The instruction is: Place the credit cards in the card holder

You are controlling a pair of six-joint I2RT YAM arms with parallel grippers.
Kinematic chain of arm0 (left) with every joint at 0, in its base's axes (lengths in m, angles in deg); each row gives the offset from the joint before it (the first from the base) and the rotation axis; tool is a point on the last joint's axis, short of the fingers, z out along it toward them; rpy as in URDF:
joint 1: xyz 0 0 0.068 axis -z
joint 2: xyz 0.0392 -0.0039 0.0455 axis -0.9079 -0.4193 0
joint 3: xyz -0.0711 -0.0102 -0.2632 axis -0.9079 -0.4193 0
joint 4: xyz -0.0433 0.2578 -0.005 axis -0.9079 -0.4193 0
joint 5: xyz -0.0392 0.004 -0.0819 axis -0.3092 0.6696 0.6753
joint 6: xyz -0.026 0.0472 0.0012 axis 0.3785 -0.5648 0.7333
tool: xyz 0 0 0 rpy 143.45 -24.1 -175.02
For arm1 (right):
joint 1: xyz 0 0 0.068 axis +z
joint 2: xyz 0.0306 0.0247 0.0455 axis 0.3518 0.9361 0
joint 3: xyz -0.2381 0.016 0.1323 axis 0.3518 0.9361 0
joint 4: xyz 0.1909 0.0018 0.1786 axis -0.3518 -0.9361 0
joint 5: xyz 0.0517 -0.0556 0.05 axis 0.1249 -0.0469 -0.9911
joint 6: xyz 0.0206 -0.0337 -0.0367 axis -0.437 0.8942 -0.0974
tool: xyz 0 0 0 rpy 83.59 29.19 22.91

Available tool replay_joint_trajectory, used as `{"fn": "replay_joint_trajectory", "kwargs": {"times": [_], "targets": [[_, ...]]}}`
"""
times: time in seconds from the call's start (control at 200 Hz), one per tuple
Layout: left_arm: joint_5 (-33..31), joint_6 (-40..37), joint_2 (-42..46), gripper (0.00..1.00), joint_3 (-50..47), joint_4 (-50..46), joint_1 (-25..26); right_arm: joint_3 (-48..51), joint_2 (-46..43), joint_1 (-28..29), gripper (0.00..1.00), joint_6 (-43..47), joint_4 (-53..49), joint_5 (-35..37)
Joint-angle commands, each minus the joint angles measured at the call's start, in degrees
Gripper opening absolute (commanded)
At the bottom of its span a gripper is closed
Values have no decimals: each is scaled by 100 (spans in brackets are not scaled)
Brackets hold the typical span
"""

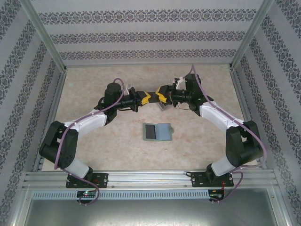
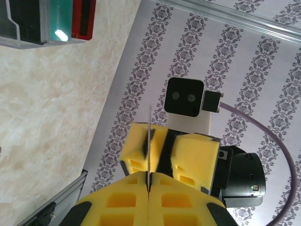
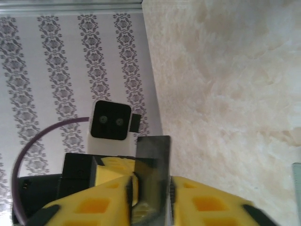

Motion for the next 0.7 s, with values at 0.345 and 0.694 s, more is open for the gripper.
{"fn": "replay_joint_trajectory", "kwargs": {"times": [0.345,0.694], "targets": [[-1067,-3355,692,0,-957,-2136,562,1095,-303,573,25,2837,-2021,1316],[-1571,-3500,-43,0,-1068,-1477,1246,1378,203,705,21,3165,-2276,2365]]}}
